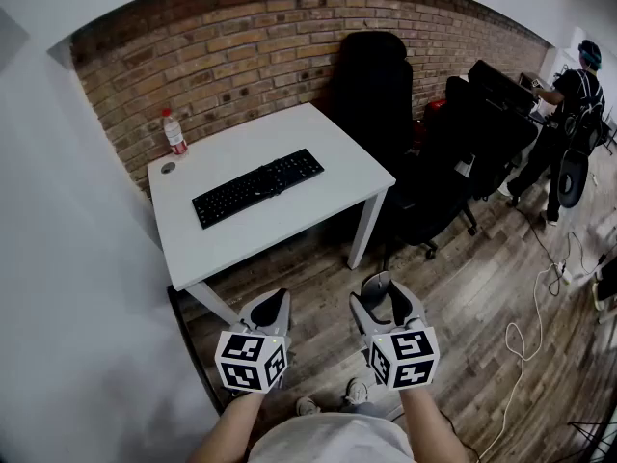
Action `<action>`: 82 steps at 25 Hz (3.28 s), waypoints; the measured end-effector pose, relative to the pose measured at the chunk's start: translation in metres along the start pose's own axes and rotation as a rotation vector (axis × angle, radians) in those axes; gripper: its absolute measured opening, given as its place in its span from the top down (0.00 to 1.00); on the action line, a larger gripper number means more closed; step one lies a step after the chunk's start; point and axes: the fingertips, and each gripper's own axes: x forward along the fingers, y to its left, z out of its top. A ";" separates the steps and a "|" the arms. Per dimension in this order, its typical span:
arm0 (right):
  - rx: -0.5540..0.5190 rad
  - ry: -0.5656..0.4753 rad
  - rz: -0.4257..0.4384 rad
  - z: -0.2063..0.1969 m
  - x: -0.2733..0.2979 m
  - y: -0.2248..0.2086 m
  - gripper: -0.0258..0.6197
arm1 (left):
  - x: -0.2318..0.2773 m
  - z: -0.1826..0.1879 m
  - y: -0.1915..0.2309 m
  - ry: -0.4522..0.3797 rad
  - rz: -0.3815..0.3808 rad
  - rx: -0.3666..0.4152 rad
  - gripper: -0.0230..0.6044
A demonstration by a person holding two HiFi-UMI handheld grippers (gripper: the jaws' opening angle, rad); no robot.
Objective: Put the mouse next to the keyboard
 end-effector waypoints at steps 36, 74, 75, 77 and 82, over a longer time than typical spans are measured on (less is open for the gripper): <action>0.050 0.017 0.107 0.019 0.122 -0.143 0.49 | 0.186 0.036 -0.019 0.052 0.041 0.018 0.99; 0.002 0.072 0.239 0.067 0.316 -0.216 0.49 | 0.348 0.091 0.081 0.034 0.181 -0.060 0.99; 0.001 0.074 0.240 0.071 0.325 -0.214 0.49 | 0.352 0.096 0.090 0.033 0.183 -0.064 0.99; -0.002 0.079 0.240 0.078 0.342 -0.210 0.49 | 0.360 0.104 0.106 0.031 0.183 -0.066 0.99; -0.016 0.095 0.227 0.090 0.379 -0.206 0.49 | 0.374 0.116 0.139 0.025 0.182 -0.076 0.99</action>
